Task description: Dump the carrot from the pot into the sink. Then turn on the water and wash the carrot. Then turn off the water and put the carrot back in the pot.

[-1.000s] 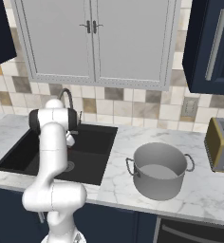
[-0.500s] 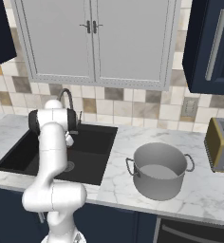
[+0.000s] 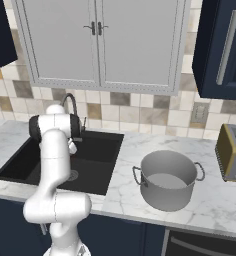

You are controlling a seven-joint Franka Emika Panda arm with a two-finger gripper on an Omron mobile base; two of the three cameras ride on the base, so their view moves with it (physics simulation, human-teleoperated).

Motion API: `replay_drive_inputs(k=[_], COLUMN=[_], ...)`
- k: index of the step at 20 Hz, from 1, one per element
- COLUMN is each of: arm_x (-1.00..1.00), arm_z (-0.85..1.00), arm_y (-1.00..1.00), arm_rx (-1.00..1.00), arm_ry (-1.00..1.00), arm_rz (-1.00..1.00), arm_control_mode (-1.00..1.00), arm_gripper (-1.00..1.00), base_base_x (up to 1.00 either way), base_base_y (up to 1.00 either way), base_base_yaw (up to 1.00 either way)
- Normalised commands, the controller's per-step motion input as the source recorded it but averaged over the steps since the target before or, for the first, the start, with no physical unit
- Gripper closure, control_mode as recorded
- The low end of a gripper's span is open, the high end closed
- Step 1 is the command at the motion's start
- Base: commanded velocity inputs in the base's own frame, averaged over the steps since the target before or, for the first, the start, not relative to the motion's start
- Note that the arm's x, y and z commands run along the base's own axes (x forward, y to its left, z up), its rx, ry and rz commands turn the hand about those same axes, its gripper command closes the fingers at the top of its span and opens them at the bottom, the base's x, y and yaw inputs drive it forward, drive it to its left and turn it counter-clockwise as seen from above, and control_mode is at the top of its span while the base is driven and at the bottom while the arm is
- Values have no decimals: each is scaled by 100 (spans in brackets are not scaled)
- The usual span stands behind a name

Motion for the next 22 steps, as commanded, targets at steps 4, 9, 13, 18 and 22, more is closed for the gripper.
replay_drive_inputs(k=[4, 9, 13, 18, 22], arm_x=[-63, -72, -91, -91, -63], arm_z=[55, 89, 85, 96, 100], arm_y=[0, 0, 0, 0, 0], arm_rx=[2, 4, 5, 9, 13], arm_ry=[-8, -10, -8, -1, 3], arm_rz=[0, 0, 0, 0, 0], arm_control_mode=[-100, -100, -100, -100, -100], arm_gripper=[100, 100, 100, 100, 100], base_base_x=[0, 0, 0, 0, 0], base_base_y=[0, 0, 0, 0, 0], base_base_yaw=[0, 0, 0, 0, 0])
